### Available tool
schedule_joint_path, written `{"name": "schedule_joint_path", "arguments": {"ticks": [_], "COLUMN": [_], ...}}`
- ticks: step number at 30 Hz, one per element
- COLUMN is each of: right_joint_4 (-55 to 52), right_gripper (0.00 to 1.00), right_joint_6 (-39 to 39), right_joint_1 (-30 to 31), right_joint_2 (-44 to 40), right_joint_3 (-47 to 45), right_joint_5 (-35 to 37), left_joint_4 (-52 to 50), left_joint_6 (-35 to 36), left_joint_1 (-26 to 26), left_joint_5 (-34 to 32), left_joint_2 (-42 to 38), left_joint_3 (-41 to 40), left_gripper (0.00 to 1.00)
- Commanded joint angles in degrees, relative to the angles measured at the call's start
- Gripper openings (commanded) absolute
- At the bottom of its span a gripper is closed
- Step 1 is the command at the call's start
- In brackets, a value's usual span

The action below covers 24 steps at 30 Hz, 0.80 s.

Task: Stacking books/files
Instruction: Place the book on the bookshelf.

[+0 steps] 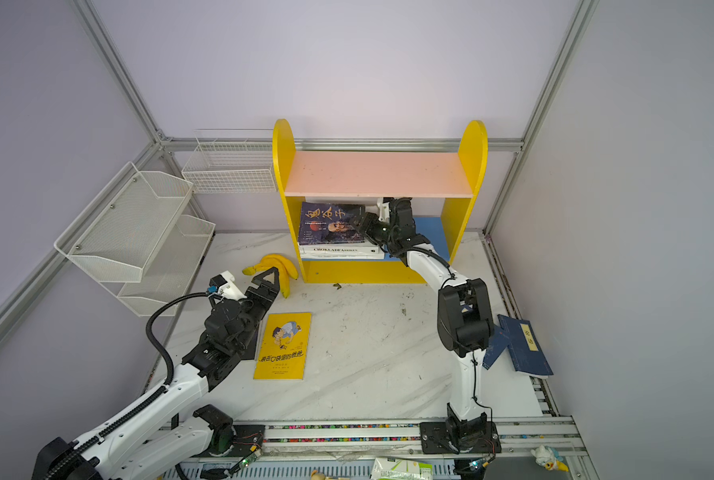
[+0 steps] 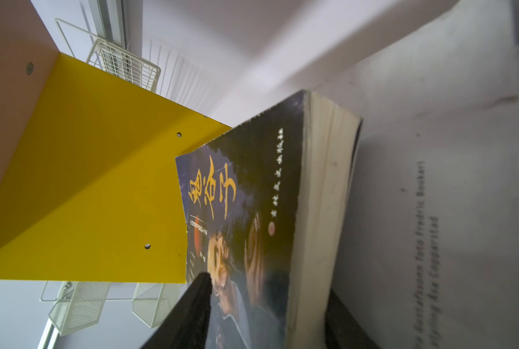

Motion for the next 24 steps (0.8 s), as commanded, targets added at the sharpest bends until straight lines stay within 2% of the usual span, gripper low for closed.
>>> {"name": "schedule_joint_path", "arguments": {"ticks": [1, 4, 14, 24], "right_joint_4": [-3.0, -2.8, -9.9, -10.1], "right_gripper": [0.61, 0.71, 0.74, 0.73], "right_joint_6": [-5.1, -5.6, -10.5, -11.4], "right_joint_1": [0.5, 0.5, 1.4, 2.3], "right_joint_2": [-2.0, -3.3, -4.4, -4.8], "right_joint_3": [2.7, 2.4, 6.0, 6.1], "right_joint_5": [4.0, 6.6, 13.6, 13.6], "left_joint_4": [2.3, 2.3, 2.9, 3.0], "left_joint_6": [-0.2, -0.3, -0.7, -0.9], "left_joint_1": [0.4, 0.5, 0.7, 1.0], "left_joint_5": [0.1, -0.1, 0.2, 0.3], "left_joint_2": [-0.3, -0.5, 0.4, 0.8], "left_joint_3": [-2.2, -2.5, -2.5, -2.8], "left_gripper": [0.83, 0.83, 0.83, 0.84]}}
